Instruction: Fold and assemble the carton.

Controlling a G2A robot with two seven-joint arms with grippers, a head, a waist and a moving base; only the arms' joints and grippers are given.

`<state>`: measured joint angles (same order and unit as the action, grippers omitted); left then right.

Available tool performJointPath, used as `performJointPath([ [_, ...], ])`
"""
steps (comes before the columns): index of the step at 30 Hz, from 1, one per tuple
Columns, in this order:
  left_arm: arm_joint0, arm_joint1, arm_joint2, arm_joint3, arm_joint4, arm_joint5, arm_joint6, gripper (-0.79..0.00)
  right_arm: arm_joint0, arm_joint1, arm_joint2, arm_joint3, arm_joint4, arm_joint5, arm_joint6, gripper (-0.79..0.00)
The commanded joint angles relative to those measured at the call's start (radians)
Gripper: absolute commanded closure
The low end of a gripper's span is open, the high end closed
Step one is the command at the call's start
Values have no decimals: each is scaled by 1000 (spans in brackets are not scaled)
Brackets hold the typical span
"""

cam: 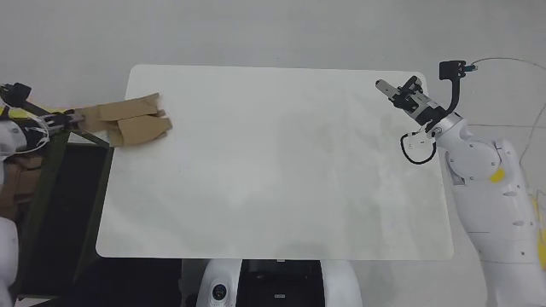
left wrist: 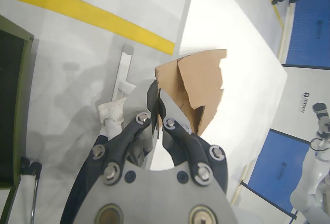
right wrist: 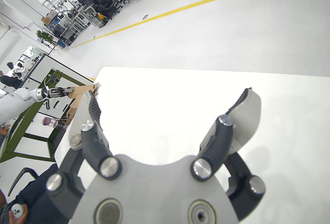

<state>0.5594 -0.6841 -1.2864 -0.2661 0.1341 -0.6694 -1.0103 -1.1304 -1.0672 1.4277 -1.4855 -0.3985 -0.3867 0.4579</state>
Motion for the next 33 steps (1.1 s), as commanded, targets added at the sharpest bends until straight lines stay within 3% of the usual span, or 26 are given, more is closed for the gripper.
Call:
performJointPath([
  [1, -1, 4, -20, -8, -52, -17, -23, 0, 0, 0, 0, 0, 0, 0, 0, -785],
  [8, 1, 9, -78, -88, -229, -12, -118, 0, 0, 0, 0, 0, 0, 0, 0, -785],
  [17, 15, -15, -96, -226, -441, 85, -226, 0, 0, 0, 0, 0, 0, 0, 0, -785],
  [25, 8, -52, -39, -329, -512, 146, -266, 0, 0, 0, 0, 0, 0, 0, 0, -785],
  [33, -23, -107, 72, -445, -535, 203, -274, 0, 0, 0, 0, 0, 0, 0, 0, -785],
])
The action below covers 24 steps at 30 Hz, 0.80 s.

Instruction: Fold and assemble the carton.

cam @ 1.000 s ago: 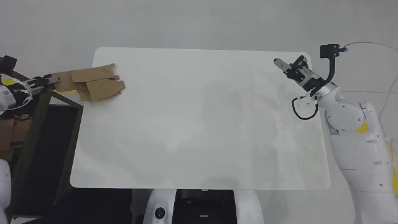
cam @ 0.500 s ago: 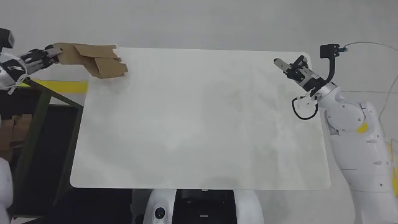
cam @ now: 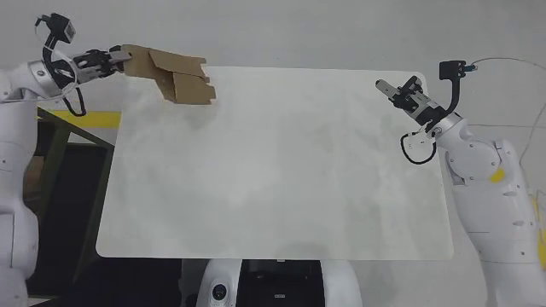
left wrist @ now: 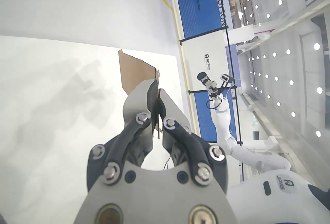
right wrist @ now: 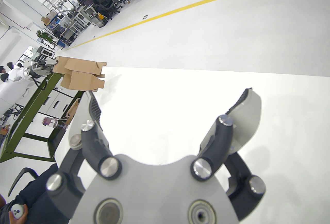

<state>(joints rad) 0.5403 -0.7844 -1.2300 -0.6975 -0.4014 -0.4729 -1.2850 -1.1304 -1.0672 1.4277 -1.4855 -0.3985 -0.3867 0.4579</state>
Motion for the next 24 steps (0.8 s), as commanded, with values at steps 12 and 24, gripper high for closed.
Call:
performJointPath([
  [12, -61, -98, 213, -166, 10, 74, 34, 0, 0, 0, 0, 0, 0, 0, 0, -785],
  [24, -80, -167, 342, -304, -24, 92, 33, 0, 0, 0, 0, 0, 0, 0, 0, -785],
])
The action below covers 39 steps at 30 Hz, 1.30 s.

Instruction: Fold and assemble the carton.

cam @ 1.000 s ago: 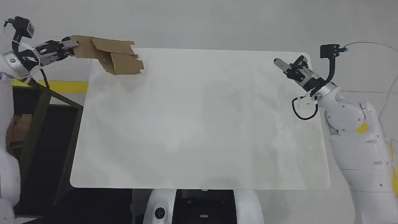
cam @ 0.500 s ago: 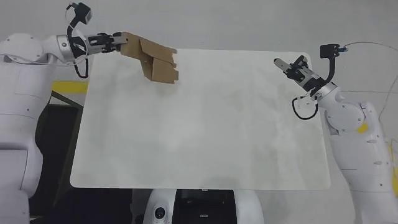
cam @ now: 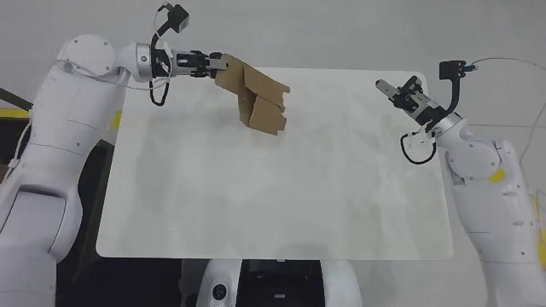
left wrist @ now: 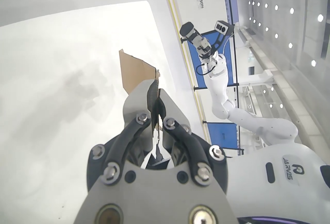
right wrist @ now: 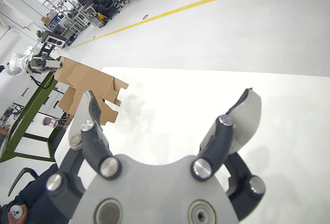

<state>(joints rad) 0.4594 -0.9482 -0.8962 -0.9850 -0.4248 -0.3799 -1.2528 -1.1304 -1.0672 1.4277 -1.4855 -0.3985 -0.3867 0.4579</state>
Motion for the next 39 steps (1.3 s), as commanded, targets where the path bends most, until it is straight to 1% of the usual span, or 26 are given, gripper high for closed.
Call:
performJointPath([
  [1, 3, -8, 16, -31, 1, 2, 5, 0, 0, 0, 0, 0, 0, 0, 0, -785],
  [6, 10, -21, 42, -108, 6, 2, 0, 0, 0, 0, 0, 0, 0, 0, 0, -785],
  [13, 27, -27, 44, -170, 6, 2, -5, 0, 0, 0, 0, 0, 0, 0, 0, -785],
  [39, 28, -27, 44, -172, 5, 2, -6, 0, 0, 0, 0, 0, 0, 0, 0, -785],
])
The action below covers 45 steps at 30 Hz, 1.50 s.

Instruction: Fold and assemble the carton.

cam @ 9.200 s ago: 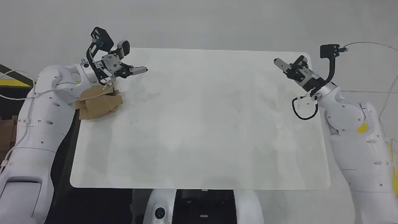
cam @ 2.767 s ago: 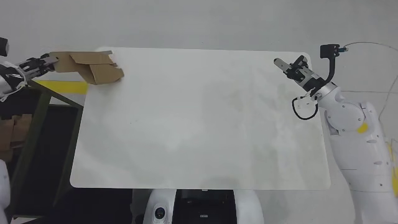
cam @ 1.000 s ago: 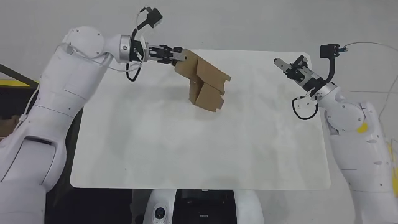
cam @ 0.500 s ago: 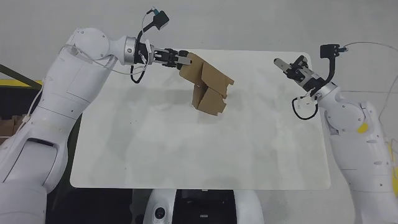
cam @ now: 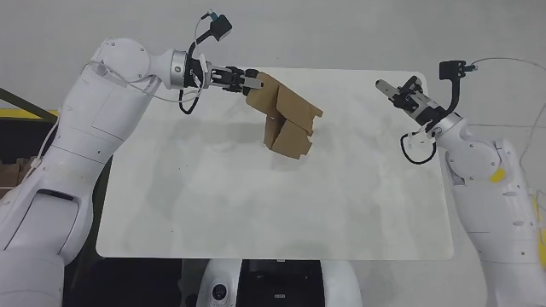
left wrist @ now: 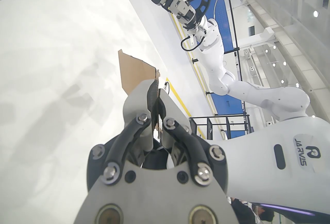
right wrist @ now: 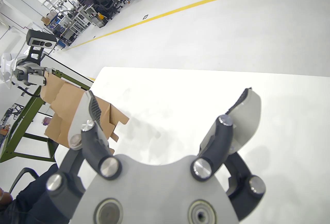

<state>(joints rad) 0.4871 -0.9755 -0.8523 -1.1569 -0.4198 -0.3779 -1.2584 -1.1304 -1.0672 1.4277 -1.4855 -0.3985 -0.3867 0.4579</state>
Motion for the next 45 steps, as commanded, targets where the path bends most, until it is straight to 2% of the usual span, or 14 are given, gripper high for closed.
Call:
performJointPath([
  [1, 0, 0, 0, 0, 0, 0, 0, 0, 0, 0, 0, 0, 0, 0, 0, -785],
  [7, 3, 0, 0, -1, 1, 3, 7, 0, -7, 0, 0, 0, -4, 1, 0, -785],
  [12, 2, -10, 5, -6, -46, 36, -10, 0, 14, 5, -1, 65, 96, -91, 125, -785],
  [18, -55, -48, 57, 58, -124, 0, -111, 0, 63, 4, -74, 167, 249, -232, 332, -785],
  [23, -109, -93, 118, 128, -194, 4, -187, 0, 111, -6, -151, 248, 346, -305, 432, -785],
  [30, -155, -141, 173, 179, -265, 30, -214, 0, 151, -13, -225, 314, 513, -394, 580, -785],
  [38, -173, -169, 196, 218, -295, 38, -222, 0, 157, 10, -310, 270, 627, -379, 596, -785],
  [39, -173, -171, 197, 221, -300, 38, -222, 0, 157, 15, -320, 264, 639, -380, 596, -763],
  [40, -174, -173, 197, 223, -303, 39, -223, 0, 159, 21, -330, 259, 648, -381, 595, -502],
  [42, -174, -176, 196, 229, -307, 39, -223, 0, 162, 32, -350, 253, 669, -384, 592, -206],
  [43, -174, -177, 195, 231, -308, 40, -224, 0, 165, 37, -360, 252, 678, -386, 590, -92],
  [44, -175, -177, 194, 233, -309, 41, -225, 0, 169, 42, -371, 251, 685, -387, 589, 0],
  [45, -175, -178, 193, 234, -309, 41, -225, 0, 172, 47, -381, 251, 691, -389, 587, 0],
])
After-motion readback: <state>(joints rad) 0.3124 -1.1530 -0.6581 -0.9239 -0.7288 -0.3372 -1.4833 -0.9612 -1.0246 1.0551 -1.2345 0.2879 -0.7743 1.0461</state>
